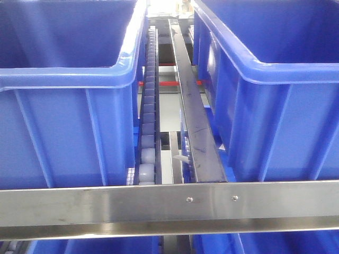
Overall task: Pick and sort blue part to right shelf
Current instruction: 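Open the left and right grippers to release the parts into the bins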
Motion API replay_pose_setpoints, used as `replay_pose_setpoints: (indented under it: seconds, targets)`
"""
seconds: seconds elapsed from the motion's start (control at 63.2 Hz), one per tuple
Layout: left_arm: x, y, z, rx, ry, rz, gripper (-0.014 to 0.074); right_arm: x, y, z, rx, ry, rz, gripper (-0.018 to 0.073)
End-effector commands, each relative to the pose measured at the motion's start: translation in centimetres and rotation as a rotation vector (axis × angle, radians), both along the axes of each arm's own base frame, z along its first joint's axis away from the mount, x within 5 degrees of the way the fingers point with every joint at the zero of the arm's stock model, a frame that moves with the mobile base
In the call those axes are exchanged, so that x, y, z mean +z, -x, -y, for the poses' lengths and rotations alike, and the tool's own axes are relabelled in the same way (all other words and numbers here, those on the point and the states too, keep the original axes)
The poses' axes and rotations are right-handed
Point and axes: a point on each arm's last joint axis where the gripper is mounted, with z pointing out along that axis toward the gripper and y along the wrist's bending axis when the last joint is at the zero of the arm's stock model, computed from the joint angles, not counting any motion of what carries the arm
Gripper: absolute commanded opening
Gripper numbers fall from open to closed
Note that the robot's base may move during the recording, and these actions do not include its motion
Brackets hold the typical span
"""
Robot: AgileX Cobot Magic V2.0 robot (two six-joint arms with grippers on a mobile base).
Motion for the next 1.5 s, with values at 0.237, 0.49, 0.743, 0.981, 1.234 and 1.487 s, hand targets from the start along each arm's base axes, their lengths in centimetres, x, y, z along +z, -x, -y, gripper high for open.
replay_pose_setpoints:
  seconds: [0.237,0.49,0.743,0.981,1.234,1.487]
  targets:
    - [1.3,1.3,-0.3,0.022,0.027,0.158,0.0123,0.4,1.4,0.1,-0.005,-0.017,0.217,0.0055]
    - [1.3,1.3,-0.3,0.022,0.027,0.158,0.0123,0.4,1.4,0.1,-0.005,-0.017,0.216,0.0055]
    - [1.3,1.3,-0.3,0.022,0.027,0.158,0.0123,0.4,1.4,0.1,-0.005,-0.017,0.216,0.0055]
    - [1.3,1.3,-0.3,0.022,0.027,0.158,0.0123,-2.1,2.2,0.2,-0.004,-0.012,0.227,0.0055]
    - [1.3,1.3,-0.3,0.022,0.027,0.158,0.0123,-6.8,3.5,0.2,-0.005,-0.018,0.238,0.0055]
    - [1.2,1.3,-0.3,0.022,0.027,0.156,0.0123,-6.9,3.8,0.3,-0.005,-0.019,0.252,0.0055]
